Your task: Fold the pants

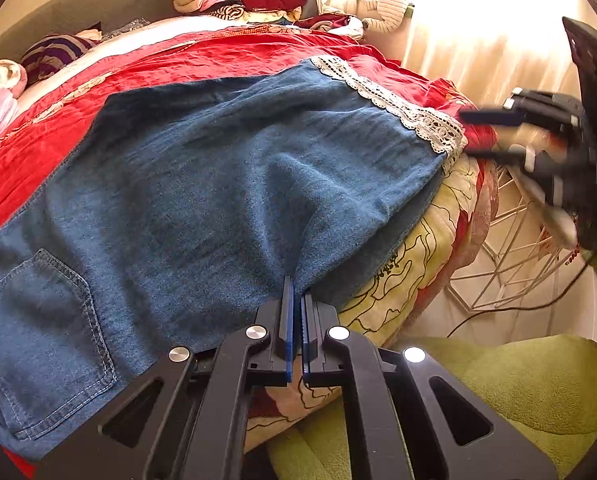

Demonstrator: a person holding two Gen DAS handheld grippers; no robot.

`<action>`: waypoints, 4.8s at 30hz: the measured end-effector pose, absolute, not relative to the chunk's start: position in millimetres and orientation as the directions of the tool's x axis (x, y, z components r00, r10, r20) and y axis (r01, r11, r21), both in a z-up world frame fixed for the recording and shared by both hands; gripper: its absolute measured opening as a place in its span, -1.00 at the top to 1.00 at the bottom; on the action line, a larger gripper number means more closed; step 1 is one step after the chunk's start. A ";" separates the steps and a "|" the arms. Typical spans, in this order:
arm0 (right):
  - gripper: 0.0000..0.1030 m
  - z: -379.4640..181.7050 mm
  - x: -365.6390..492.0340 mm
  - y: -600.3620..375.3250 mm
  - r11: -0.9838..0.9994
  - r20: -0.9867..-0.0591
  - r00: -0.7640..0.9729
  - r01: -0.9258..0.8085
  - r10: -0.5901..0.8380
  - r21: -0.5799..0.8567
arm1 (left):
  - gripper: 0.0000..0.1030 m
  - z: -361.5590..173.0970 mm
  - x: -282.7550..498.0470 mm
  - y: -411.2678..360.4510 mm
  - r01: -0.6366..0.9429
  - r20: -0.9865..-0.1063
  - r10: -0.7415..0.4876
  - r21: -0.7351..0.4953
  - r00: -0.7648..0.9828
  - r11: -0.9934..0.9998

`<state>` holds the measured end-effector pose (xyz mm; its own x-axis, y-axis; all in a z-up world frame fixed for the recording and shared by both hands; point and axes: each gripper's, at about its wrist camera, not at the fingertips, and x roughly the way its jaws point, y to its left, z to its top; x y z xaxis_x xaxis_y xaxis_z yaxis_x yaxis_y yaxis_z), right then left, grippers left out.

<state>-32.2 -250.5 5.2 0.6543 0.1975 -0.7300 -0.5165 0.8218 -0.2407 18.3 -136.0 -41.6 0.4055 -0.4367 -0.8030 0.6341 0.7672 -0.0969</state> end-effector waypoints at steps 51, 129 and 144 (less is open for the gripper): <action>0.21 0.0 34.6 -349.6 0.936 -0.747 0.585 -0.323 0.316 0.144 | -0.16 46.5 44.6 90.5 0.011 -0.664 -0.127 -0.176 0.737 0.984; -0.12 17.8 57.6 -327.9 0.948 -0.646 0.730 -0.316 0.224 -0.028 | -0.64 9.5 91.0 -15.3 0.187 -0.682 -0.245 -0.160 0.689 0.969; -0.15 -30.6 65.5 -330.6 0.974 -0.804 0.581 -0.227 0.129 -0.008 | -0.64 -41.6 80.3 7.1 0.125 -0.783 -0.150 -0.093 0.603 0.988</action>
